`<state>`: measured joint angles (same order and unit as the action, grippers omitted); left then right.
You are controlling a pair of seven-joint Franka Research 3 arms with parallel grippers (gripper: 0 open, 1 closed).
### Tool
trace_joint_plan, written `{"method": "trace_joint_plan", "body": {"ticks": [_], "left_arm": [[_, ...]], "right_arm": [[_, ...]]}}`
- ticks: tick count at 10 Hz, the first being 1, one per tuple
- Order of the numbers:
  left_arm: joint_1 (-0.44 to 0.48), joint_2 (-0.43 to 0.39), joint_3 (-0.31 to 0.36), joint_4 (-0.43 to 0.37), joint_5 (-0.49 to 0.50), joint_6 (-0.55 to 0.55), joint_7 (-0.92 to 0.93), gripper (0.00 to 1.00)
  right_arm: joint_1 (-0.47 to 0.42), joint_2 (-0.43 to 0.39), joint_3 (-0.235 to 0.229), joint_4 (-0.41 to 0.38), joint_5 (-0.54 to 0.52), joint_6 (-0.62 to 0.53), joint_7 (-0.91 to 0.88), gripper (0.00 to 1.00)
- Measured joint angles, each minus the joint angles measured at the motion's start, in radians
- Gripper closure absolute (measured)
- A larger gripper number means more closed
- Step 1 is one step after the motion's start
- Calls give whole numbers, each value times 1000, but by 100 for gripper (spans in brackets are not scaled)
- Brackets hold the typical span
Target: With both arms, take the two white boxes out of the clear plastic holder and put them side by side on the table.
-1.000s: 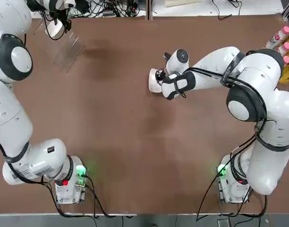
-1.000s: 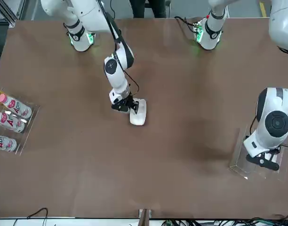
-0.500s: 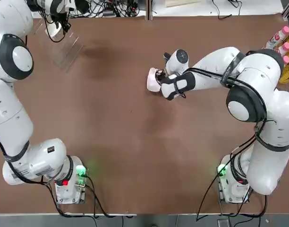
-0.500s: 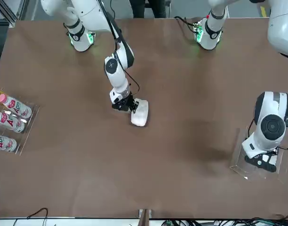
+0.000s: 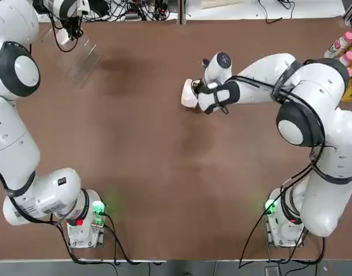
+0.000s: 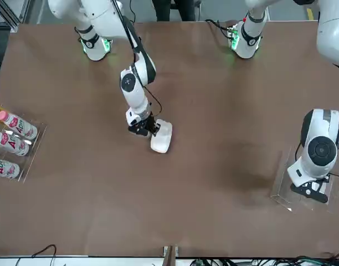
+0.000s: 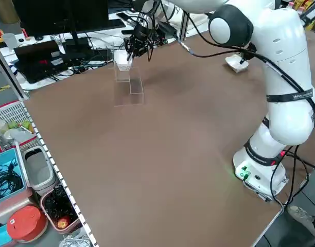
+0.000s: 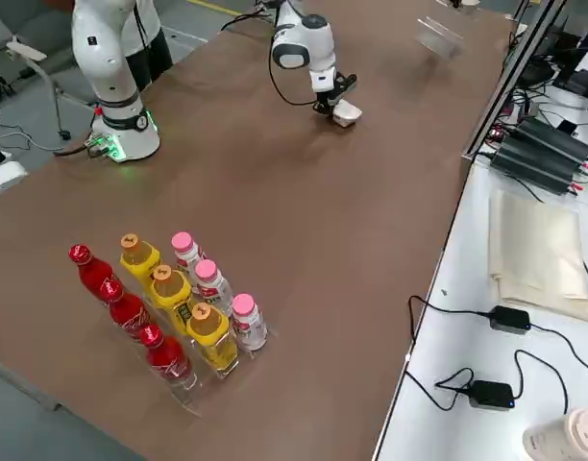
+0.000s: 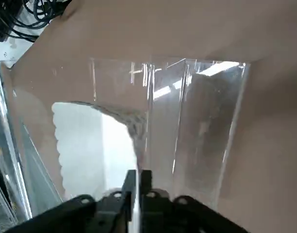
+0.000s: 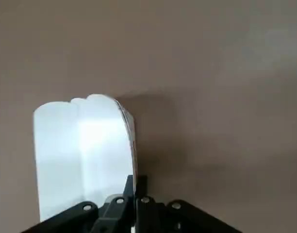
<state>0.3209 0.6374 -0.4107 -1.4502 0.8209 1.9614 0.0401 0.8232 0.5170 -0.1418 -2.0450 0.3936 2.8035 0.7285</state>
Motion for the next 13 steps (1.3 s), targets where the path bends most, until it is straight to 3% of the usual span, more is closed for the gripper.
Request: {"method": "trace_joint_plan", "body": {"ticks": [3,5,7,10,13], "left_arm": [[-7,-4,-9,7,-11,0,-54,98],[-12,-27,-37,13,-105,-22,-97,98],[-13,-59,-110,14,-164,-99,-182,98],[-27,-68,-262,5,-196,-203,-425,98],[-134,-52,-296,-18,-243,-239,-601,98]], "right_arm": [[-8,-78,-173,130,0,-336,0,98],[-20,-95,-266,202,0,-494,15,98],[-39,-93,-282,223,2,-515,63,98],[-59,-86,-284,242,57,-459,299,98],[-83,-60,-291,259,60,-380,628,98]]}}
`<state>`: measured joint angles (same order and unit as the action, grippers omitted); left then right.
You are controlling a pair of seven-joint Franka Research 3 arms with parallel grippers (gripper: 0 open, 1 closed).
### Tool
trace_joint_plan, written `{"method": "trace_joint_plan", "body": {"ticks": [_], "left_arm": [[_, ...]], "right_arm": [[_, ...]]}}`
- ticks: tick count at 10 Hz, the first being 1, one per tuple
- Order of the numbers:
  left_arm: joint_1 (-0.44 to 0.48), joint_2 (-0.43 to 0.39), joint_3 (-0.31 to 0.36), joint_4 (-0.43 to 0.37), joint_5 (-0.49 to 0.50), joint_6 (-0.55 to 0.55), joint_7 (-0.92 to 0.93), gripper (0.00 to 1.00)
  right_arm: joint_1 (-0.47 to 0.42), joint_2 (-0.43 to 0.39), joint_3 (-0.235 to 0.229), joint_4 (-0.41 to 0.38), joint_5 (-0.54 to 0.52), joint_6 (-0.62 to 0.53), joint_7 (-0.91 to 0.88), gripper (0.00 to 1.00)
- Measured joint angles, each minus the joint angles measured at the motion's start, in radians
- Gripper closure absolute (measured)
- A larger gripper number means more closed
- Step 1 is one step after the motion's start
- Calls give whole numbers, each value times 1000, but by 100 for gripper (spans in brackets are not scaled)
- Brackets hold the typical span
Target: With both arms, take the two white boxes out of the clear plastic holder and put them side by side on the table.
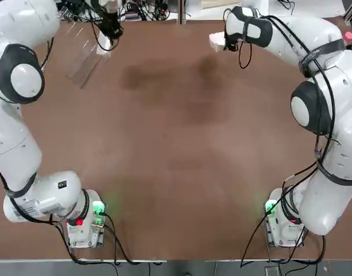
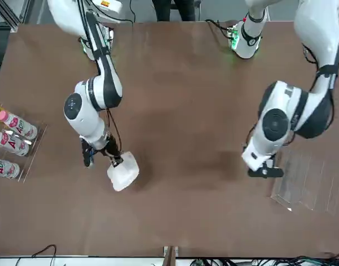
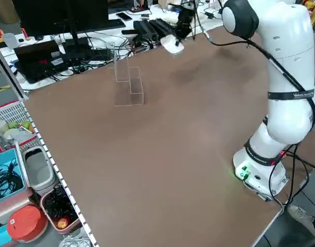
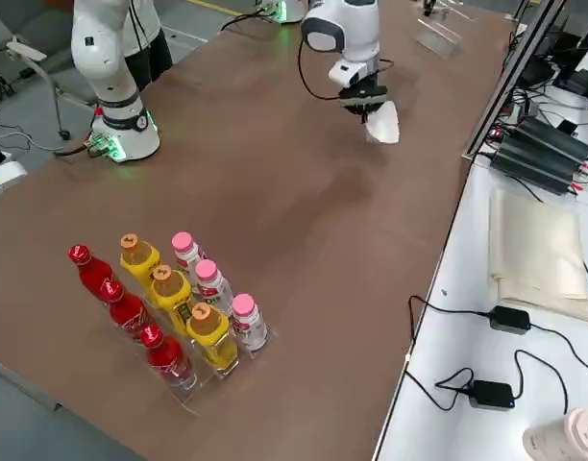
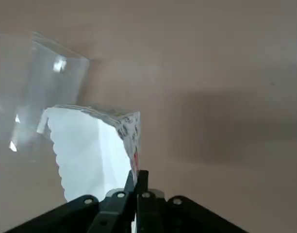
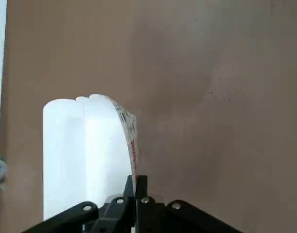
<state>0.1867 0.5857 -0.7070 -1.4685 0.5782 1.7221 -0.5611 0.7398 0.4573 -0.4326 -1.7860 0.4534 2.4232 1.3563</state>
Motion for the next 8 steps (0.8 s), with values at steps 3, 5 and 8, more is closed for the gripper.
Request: {"method": "trace_joint_plan", "body": {"ticks": [3,5,8], "left_arm": [[-153,46,-3,-4,-61,69,-224,98],[-270,96,-3,-5,-62,146,-374,98],[-411,177,1,-5,-63,246,-474,98]], "right_arm": [[-8,86,-2,1,-1,163,276,98],[0,163,-1,33,-1,212,374,98],[32,264,-1,126,-1,246,518,98]]}}
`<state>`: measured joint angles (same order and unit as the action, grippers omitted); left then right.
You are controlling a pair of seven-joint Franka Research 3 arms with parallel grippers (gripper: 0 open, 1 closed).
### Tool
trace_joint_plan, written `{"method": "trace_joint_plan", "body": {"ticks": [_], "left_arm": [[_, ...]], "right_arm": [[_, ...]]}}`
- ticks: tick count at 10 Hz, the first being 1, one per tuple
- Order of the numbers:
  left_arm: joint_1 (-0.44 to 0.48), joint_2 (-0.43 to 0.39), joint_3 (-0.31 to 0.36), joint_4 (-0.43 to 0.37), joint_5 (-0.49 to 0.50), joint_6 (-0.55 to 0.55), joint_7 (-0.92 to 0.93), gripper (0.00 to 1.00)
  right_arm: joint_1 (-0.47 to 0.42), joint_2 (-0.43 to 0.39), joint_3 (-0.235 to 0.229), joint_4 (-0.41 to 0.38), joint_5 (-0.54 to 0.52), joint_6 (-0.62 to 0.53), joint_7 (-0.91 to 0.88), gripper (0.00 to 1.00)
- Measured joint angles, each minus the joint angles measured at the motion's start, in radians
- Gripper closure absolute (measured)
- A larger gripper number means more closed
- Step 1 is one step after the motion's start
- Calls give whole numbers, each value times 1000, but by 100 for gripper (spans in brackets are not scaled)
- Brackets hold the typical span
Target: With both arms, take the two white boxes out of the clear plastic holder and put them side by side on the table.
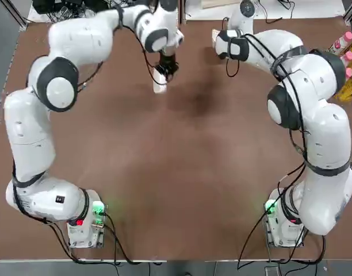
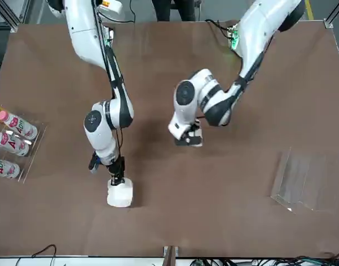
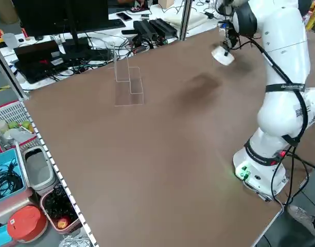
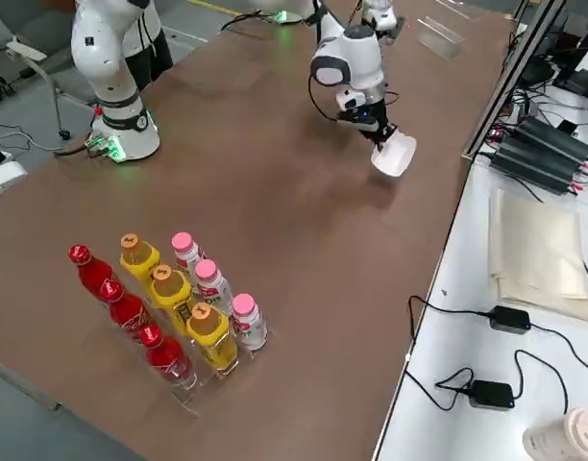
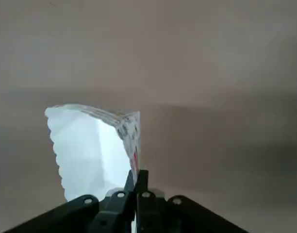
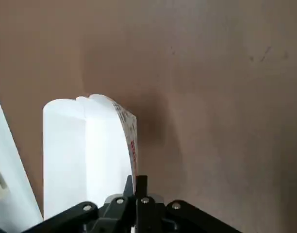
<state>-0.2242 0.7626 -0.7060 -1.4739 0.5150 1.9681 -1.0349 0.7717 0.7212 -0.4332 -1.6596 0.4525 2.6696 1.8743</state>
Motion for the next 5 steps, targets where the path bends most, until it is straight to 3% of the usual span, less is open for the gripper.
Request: {"method": "trace_joint_plan", "body": {"ticks": [5], "left_arm": [[-80,99,10,2,0,166,-6,98]], "right_arm": [[29,100,-24,79,0,40,46,98]]}}
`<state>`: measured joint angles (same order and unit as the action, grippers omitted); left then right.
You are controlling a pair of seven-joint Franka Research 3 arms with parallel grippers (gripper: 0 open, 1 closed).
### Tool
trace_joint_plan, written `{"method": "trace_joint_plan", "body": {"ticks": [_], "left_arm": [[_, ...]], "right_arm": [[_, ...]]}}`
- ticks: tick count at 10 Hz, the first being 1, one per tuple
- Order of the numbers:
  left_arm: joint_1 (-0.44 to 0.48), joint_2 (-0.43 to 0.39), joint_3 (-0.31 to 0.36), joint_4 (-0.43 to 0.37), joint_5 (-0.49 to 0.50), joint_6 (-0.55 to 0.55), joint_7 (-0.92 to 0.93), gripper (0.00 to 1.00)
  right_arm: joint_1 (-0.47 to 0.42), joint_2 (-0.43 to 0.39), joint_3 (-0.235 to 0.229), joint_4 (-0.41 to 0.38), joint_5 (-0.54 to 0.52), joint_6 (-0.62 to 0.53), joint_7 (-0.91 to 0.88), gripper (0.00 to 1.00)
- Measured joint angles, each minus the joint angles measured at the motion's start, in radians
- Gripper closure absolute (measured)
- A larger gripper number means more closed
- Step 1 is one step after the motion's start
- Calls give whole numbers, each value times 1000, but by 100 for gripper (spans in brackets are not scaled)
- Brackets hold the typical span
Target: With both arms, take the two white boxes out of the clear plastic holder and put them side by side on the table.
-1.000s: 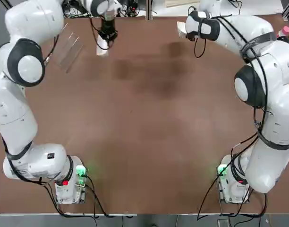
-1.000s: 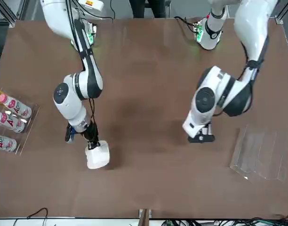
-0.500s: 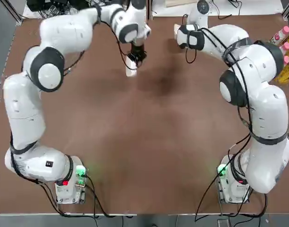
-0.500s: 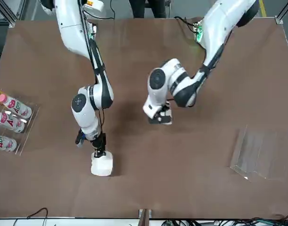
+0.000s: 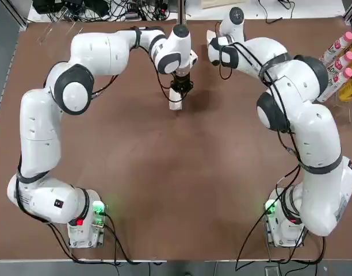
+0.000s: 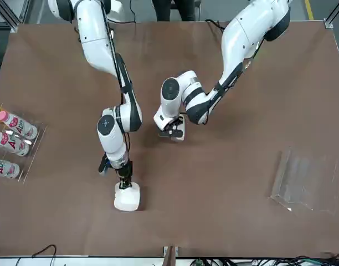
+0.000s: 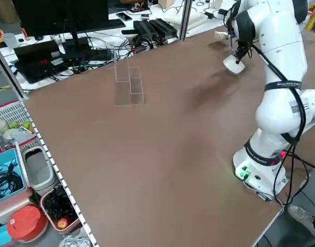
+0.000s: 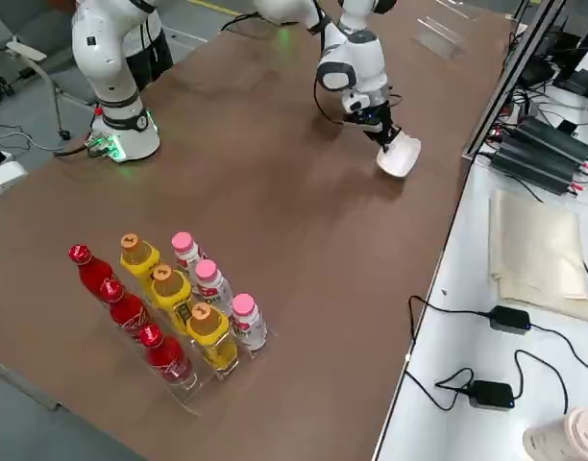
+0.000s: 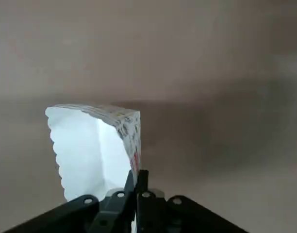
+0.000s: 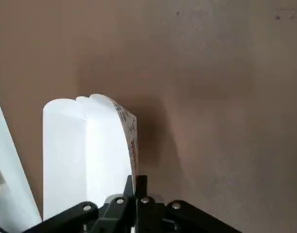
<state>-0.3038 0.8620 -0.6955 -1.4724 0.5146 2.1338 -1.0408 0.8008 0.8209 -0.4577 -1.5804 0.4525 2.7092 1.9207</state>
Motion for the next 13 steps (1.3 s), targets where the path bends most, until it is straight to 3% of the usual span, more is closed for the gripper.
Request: {"method": "trace_joint_plan", "body": {"ticks": [2,4,7,10,13], "left_arm": [[-15,21,11,0,0,55,0,96],[-39,32,35,1,0,66,1,89],[-25,27,44,27,-13,70,-16,44],[59,-41,13,44,-113,70,-19,2],[189,-148,-14,47,-123,-4,-19,0]], "right_arm": [[0,19,-3,8,0,18,0,98],[6,43,-2,15,0,39,4,98],[11,69,-2,23,-1,47,13,98],[43,93,-34,29,-6,47,12,98],[81,111,-68,31,-6,47,13,98]]}}
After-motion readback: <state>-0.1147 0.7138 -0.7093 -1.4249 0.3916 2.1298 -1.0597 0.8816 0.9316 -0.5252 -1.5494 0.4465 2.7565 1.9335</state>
